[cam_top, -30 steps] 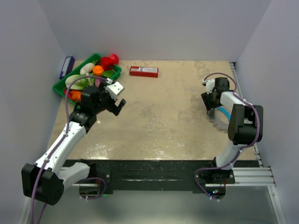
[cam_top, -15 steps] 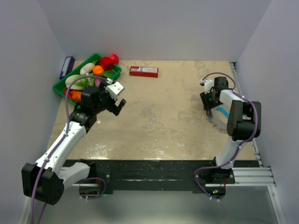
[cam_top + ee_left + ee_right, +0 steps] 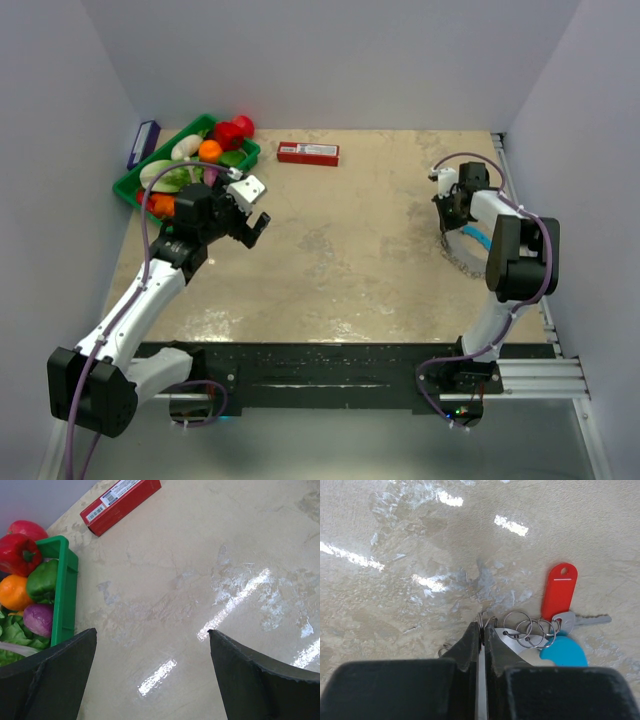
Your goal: Remove the keys from the keyring
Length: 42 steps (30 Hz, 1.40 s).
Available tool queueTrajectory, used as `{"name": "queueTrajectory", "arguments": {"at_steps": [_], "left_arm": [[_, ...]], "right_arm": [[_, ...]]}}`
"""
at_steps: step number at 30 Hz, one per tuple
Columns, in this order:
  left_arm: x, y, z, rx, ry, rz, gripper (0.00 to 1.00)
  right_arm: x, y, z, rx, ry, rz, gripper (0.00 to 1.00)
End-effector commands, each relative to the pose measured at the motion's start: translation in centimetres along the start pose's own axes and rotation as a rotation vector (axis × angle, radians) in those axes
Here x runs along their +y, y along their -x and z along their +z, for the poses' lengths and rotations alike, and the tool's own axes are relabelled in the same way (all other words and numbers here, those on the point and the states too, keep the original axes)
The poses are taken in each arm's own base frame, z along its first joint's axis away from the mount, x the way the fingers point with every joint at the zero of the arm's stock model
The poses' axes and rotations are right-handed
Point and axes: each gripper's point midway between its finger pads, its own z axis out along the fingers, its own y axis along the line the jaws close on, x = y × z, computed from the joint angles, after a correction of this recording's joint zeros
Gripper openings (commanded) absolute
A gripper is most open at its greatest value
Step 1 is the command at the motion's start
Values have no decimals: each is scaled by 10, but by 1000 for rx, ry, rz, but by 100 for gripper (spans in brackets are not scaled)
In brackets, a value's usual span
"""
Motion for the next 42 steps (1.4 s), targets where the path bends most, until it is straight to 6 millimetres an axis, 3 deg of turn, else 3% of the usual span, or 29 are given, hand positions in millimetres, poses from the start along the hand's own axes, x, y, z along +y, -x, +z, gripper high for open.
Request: {"name": "queueTrajectory", "arguments": {"at_steps": [1,10,17,27,35,42], "left_arm": [[-1,8,3,-40,-1,-5,99],[0,9,4,-42,-2,-3,99],[1,9,7,-37,-4,0,100],[6,11,9,-29,6,19,99],[10,5,10,-7,27,50,99],[15,2,8,-6,67,52,99]], "right_arm": [[4,11,-13,-20,34,-11,0],[18,16,-32,-28,104,-65,0],[41,21,-37,-16,112,-168,0],[114,51,-35,-8,153,-356,0],[203,51,-18,37,219,-550,0],[277,46,-24,38,300,-715,0]]}}
